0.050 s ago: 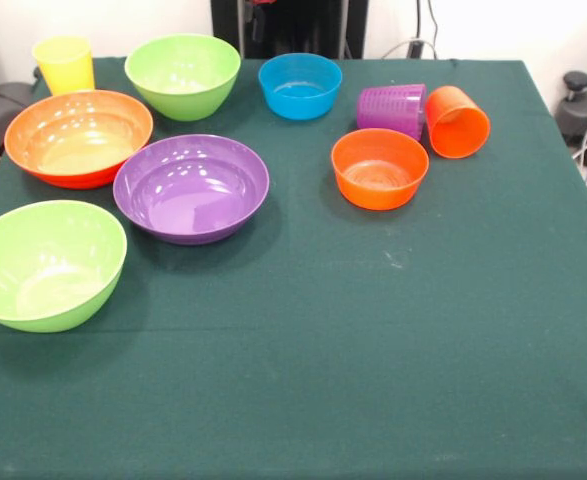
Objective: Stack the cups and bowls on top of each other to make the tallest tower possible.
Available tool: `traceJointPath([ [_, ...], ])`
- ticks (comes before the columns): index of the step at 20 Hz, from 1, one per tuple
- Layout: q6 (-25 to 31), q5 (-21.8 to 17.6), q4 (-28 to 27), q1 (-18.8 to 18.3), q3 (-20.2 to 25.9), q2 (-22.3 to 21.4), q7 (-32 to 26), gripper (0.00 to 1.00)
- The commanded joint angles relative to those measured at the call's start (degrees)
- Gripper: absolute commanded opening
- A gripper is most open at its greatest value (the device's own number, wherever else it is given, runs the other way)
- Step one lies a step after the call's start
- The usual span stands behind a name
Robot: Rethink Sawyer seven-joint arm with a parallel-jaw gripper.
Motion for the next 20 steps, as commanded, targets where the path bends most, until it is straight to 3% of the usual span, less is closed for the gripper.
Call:
traceJointPath([
  [1, 3.1, 1.5, -2.8, 4.8, 6.3, 0.4, 14.1, 1.00],
  [9, -1.2, 2.3, 0.0, 10.3, 3.4, 1.1, 16.5, 1.00],
  [13, -5.7, 1.9, 1.0, 12.9, 1.0, 3.9, 17.3, 1.00],
  [20, -13.2, 5.7, 4.6, 22.5, -1.5, 7.8, 19.4, 1.00],
])
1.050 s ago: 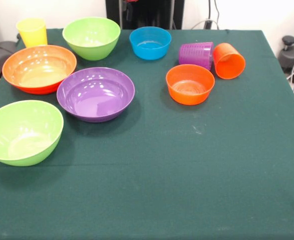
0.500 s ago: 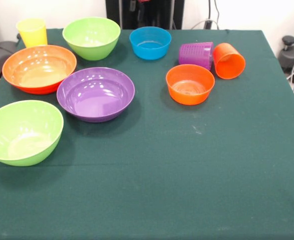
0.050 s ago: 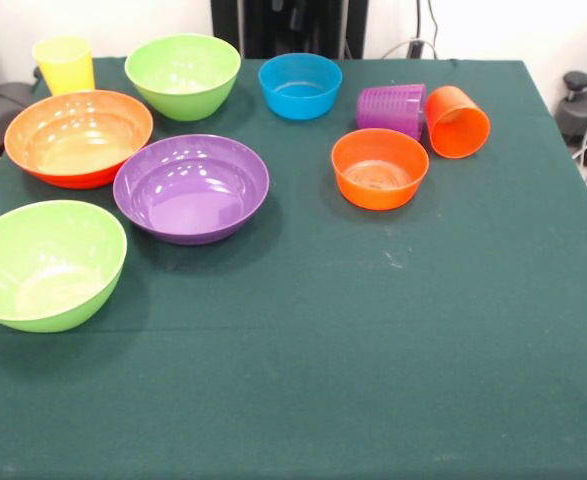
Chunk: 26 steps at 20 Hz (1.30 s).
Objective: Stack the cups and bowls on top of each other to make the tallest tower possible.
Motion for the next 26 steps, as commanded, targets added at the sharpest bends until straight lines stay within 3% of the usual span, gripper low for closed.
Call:
traceJointPath([
  [1, -9.3, 5.6, 2.3, 8.1, 2.0, 5.1, 19.4, 1.00],
  [6, -11.7, 8.3, 5.5, 14.3, 1.3, 4.7, 20.9, 1.00],
  [13, -10.9, 8.2, 6.2, 16.8, 1.5, 3.4, 23.0, 1.00],
  [22, -4.3, 5.2, 2.6, 13.9, 3.6, -0.1, 23.6, 1.00],
  [26, -4.4, 3.9, 2.8, 12.7, 2.7, -1.0, 23.3, 1.00],
])
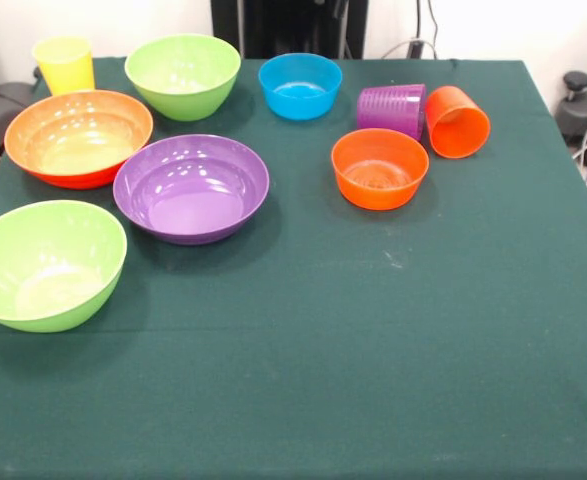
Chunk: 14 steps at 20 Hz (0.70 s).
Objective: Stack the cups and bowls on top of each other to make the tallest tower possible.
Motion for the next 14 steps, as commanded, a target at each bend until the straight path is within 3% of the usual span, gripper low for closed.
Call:
traceJointPath([
  [1, 5.3, -3.2, -1.3, -2.9, 5.4, 0.0, 13.2, 1.00],
  [6, -1.6, -4.6, -1.1, -4.8, 0.6, 5.7, 13.9, 1.00],
  [11, -8.9, -3.4, -1.7, -6.0, -2.7, 13.4, 14.3, 1.00],
  [14, -11.3, -3.1, -1.6, -6.9, -4.0, 15.4, 14.0, 1.00],
])
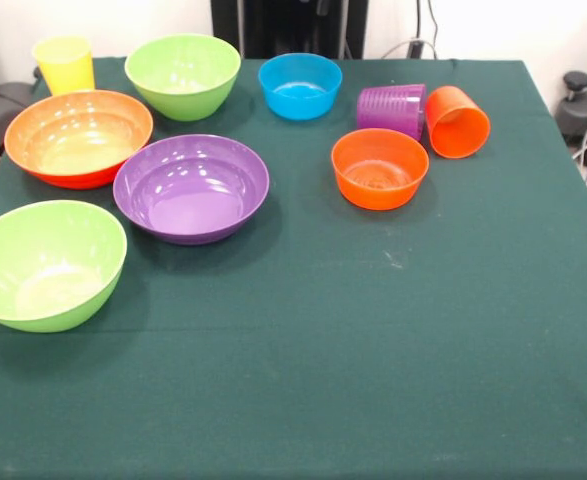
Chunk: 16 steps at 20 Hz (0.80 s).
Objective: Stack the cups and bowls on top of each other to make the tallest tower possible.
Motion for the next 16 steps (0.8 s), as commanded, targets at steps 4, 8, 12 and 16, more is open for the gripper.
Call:
traceJointPath([
  [4, -1.9, -2.5, -1.8, -3.9, -0.7, 11.0, 13.7, 1.00],
  [8, 0.1, -3.6, -3.1, -6.3, -0.3, 10.1, 13.2, 1.00],
  [12, 3.4, -5.1, -5.8, -9.9, 0.5, 9.1, 12.7, 1.00],
  [16, 6.5, -8.1, -8.2, -13.8, 2.1, 7.3, 12.0, 1.00],
])
